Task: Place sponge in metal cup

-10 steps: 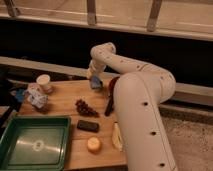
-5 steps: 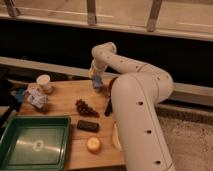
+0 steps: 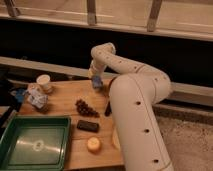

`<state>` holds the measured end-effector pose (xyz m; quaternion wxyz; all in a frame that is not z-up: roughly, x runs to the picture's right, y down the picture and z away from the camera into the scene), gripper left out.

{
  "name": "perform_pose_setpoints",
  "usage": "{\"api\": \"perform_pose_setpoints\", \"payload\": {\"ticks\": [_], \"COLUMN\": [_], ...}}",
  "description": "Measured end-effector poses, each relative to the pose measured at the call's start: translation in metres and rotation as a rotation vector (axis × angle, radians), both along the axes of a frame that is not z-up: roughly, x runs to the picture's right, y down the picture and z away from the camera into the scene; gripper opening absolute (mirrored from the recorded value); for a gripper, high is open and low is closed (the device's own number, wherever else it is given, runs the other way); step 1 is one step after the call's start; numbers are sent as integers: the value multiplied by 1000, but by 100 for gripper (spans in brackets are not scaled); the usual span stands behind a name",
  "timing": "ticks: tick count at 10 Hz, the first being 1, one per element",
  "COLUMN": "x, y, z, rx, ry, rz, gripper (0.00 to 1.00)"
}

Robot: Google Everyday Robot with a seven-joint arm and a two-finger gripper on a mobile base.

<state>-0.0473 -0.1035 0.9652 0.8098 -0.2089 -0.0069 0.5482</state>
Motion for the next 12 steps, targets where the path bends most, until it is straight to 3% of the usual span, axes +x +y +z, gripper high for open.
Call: {"api": "perform_pose_setpoints", "payload": {"ticks": [6,8,12], "x": [9,16,28], "y": [-9,-23,-60], "z": [-13,-30,-88], "rx": [36,73,164], "ry": [13,21,16], "rz": [9,17,43], "gripper": [80,80,80]}}
